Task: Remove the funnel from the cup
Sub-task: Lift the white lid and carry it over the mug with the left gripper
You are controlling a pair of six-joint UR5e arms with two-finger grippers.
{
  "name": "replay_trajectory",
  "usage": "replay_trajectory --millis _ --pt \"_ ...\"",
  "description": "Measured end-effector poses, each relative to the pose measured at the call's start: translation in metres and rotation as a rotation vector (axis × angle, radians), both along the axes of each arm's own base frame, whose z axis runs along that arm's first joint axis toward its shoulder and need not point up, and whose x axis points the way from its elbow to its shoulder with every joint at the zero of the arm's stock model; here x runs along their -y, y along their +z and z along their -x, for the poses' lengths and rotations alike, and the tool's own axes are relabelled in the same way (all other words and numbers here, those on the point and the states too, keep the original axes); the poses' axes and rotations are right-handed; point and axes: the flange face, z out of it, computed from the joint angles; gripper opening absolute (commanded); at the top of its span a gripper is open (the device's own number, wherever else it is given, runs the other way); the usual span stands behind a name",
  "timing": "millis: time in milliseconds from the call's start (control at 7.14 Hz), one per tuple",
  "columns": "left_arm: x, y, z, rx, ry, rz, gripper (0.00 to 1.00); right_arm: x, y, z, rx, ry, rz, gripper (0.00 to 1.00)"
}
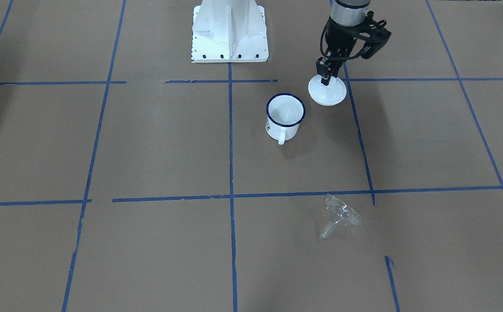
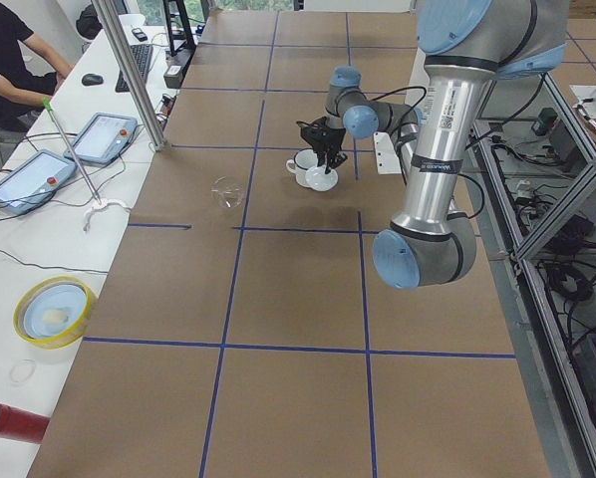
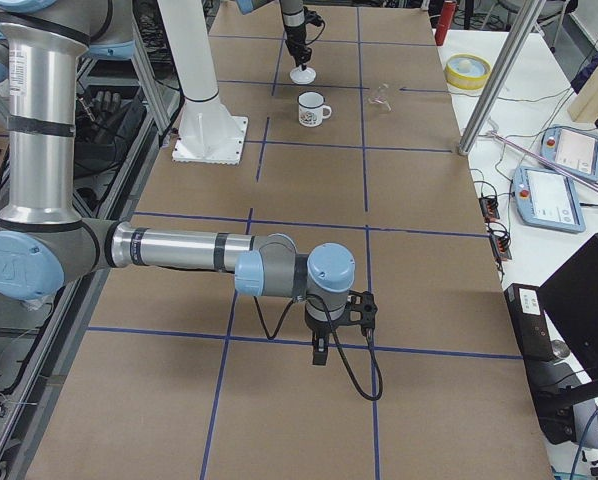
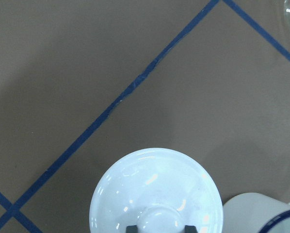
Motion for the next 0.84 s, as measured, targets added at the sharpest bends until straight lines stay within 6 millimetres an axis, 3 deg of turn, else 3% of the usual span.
replay_trajectory --millis 280,561,841 --pt "0.011 -0.034 -0.031 0.008 0.027 0.035 0.0 0.0 0.0 0.0 0.0 0.0 0.0 1.0" --pt "0.022 -0.046 -0.057 0.014 0.041 0.053 0.0 0.0 0.0 0.0 0.0 0.0 0.0 1.0" --pt "0.027 -0.057 -0.068 0.01 0.042 0.05 0.0 0.0 0.0 0.0 0.0 0.0 0.0 1.0"
